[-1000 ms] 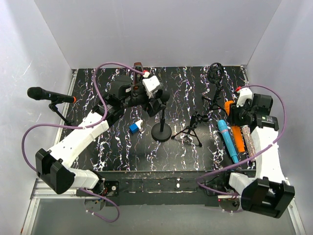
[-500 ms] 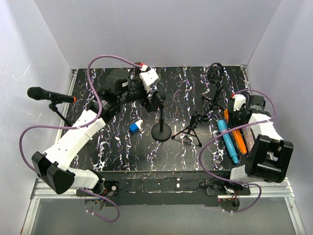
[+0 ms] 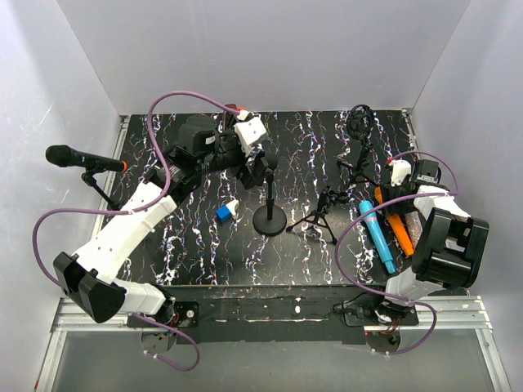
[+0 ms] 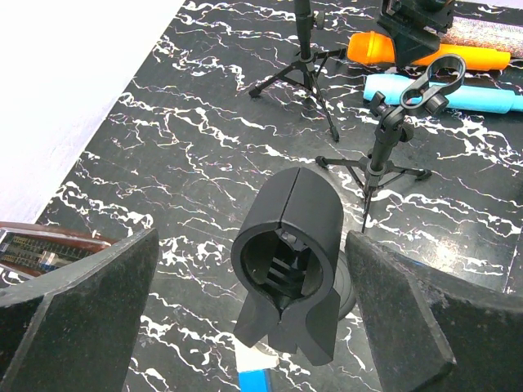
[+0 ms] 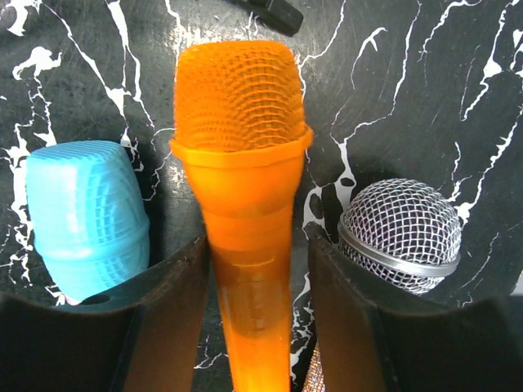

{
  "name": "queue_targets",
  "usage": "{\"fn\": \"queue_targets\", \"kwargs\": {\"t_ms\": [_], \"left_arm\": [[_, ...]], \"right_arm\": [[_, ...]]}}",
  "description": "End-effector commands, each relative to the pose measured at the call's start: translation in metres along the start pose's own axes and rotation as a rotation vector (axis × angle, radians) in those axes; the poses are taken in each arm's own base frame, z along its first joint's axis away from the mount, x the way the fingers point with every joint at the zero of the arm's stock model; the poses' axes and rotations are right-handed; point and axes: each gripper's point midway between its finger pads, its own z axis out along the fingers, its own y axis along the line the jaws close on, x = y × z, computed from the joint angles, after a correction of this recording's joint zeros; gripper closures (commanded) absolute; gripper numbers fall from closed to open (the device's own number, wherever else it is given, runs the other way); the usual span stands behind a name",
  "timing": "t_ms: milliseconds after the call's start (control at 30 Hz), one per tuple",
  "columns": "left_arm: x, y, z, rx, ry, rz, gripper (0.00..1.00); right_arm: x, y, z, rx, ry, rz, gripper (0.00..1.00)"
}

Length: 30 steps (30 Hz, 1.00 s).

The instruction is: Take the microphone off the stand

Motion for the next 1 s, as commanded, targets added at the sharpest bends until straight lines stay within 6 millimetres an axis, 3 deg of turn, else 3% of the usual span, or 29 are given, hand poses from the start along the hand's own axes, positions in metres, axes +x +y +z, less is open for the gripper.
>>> {"fn": "queue_targets", "kwargs": {"t_ms": [0,133,200,267,333,500,600,767,833,967], "left_arm": [[-0.017,0.002,-0.007,-0.008,-0.041,0.021,0.02],[-0.019,0.004,-0.008,-0.019,-0.049,0.024,0.02],[-0.023,0.006,-0.012,-0.036,-0.054,0.021,0.02],[-0.025,0.008,-0.016,-0.049,-0.050,0.021,0.02],[-0.028,0.013,-0.022,-0.071,-0.048,0.024,0.02],[-0.028,0.022,-0.036,-0.116,-0.030,0.022,0.02],[-0.023,0.016,-0.045,-0.096,-0.001,0.027,0.02],[-0.001,0.001,-0.052,-0.053,0.047,0.009,0.02],[0.003,-0.001,-0.054,-0.051,0.051,0.013,0.02],[0.007,-0.003,-0.060,-0.043,0.080,0.020,0.02]], "right_arm": [[-0.011,-0.009,-0.007,0.047,-0.042,-0.012,0.41],[-0.013,-0.004,-0.021,0.041,-0.059,0.006,0.40],[-0.022,0.001,-0.042,0.038,-0.088,0.028,0.40],[-0.048,-0.001,-0.072,0.057,-0.161,0.018,0.40],[-0.056,0.025,-0.109,-0.021,-0.196,0.123,0.40],[-0.086,0.086,-0.208,-0.185,-0.443,0.083,0.34],[-0.097,0.122,-0.246,-0.314,-0.544,-0.009,0.34],[-0.130,0.180,-0.268,-0.487,-0.638,-0.270,0.34],[-0.140,0.222,-0.273,-0.592,-0.656,-0.449,0.31],[-0.163,0.271,-0.278,-0.768,-0.633,-0.611,0.28]]}}
